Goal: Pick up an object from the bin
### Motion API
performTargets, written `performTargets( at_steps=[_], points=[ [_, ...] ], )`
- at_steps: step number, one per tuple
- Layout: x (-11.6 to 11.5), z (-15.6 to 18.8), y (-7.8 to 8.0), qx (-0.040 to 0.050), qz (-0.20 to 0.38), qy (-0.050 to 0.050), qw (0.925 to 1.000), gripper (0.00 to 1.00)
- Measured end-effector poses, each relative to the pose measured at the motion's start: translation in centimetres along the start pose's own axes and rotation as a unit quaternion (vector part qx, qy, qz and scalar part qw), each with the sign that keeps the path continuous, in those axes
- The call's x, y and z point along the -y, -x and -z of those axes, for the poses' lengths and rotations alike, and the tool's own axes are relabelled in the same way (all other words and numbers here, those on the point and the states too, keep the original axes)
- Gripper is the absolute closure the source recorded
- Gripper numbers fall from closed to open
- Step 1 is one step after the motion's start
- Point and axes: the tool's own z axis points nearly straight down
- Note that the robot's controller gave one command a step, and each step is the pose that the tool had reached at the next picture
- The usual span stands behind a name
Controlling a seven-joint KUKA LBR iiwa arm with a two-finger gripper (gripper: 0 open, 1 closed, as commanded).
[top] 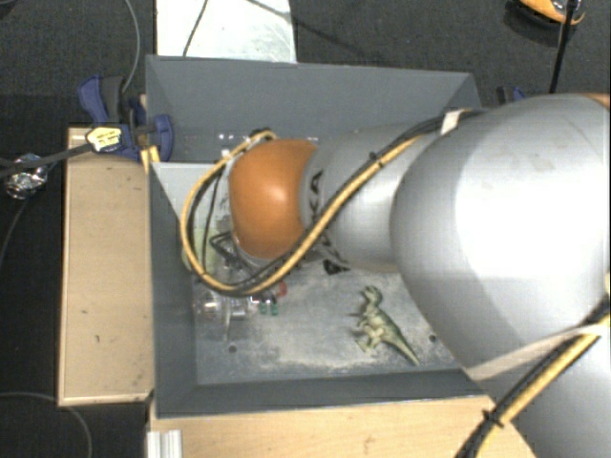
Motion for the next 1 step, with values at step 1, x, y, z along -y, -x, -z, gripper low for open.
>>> performTargets(
  at_steps=[1],
  points=[
    [0.47, 3.18, -0.82, 0.0027, -0.080, 0.001, 0.9968, 0.00]
  ],
)
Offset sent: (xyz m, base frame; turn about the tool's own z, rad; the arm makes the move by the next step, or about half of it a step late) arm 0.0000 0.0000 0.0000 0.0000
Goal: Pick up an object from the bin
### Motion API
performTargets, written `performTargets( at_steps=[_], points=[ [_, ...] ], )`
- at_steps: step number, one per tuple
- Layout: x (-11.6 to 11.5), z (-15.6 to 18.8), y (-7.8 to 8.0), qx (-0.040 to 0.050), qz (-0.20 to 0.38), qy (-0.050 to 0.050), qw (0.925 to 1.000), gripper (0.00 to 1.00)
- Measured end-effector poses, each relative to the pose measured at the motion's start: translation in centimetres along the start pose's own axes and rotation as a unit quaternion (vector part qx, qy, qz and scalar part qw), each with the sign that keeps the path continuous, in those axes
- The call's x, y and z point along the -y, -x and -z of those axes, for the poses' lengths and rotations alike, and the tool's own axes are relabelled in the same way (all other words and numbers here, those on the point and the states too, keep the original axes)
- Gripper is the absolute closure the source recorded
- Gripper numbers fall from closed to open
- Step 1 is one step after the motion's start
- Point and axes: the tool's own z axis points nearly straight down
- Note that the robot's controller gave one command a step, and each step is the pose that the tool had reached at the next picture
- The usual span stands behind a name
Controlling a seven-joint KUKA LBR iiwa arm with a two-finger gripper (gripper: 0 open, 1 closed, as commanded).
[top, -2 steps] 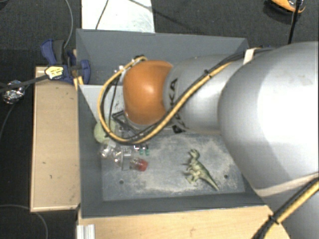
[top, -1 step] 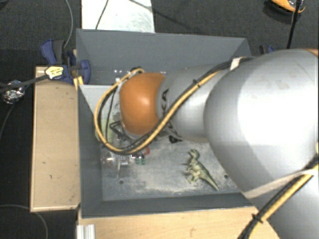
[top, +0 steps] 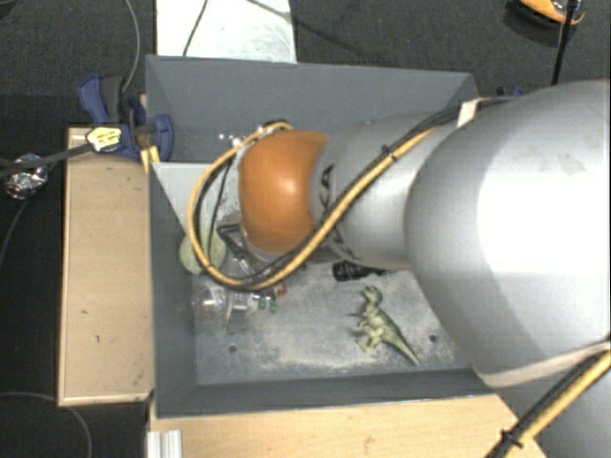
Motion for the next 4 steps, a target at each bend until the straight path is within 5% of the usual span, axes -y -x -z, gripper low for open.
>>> performTargets(
  at_steps=[1, 2, 4],
  points=[
    [-0.5, -1.8, 0.6, -0.0001, 0.062, 0.000, 0.9981, 0.00],
    [1.1, -2.4, -0.8, -0.0007, -0.060, 0.000, 0.9982, 1.00],
    [1.1, -2.4, -0.8, -0.0006, -0.061, 0.000, 0.9982, 1.00]
  ],
)
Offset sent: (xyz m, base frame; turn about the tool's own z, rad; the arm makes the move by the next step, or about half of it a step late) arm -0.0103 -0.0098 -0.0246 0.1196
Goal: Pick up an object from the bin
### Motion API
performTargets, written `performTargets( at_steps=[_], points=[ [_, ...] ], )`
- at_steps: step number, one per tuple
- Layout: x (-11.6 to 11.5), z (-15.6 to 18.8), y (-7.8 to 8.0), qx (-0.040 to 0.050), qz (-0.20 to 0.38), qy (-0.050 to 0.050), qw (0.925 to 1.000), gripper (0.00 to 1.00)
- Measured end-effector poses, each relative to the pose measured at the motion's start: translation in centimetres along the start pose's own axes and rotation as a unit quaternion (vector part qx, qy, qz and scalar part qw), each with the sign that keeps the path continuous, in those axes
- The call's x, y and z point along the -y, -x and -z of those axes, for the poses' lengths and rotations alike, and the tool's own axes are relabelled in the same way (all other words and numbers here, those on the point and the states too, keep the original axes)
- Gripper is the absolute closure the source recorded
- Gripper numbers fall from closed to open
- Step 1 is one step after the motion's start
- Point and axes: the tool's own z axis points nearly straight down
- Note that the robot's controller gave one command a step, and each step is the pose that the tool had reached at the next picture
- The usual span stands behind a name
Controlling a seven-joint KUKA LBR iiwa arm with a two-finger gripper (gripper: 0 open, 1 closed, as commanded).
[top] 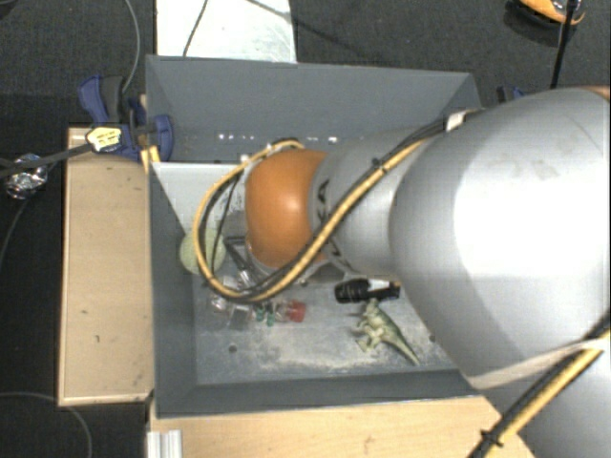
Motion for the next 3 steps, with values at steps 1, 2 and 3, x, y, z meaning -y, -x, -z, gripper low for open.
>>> performTargets(
  at_steps=[1, 2, 3],
  points=[
    [0.1, 0.6, -0.1, -0.0013, 0.000, -0.001, 1.0000, 1.00],
    [0.2, 2.8, -0.2, -0.0038, 0.000, -0.003, 1.0000, 1.00],
    [0.1, 5.2, -0.1, -0.0015, 0.000, -0.001, 1.0000, 1.00]
  ],
)
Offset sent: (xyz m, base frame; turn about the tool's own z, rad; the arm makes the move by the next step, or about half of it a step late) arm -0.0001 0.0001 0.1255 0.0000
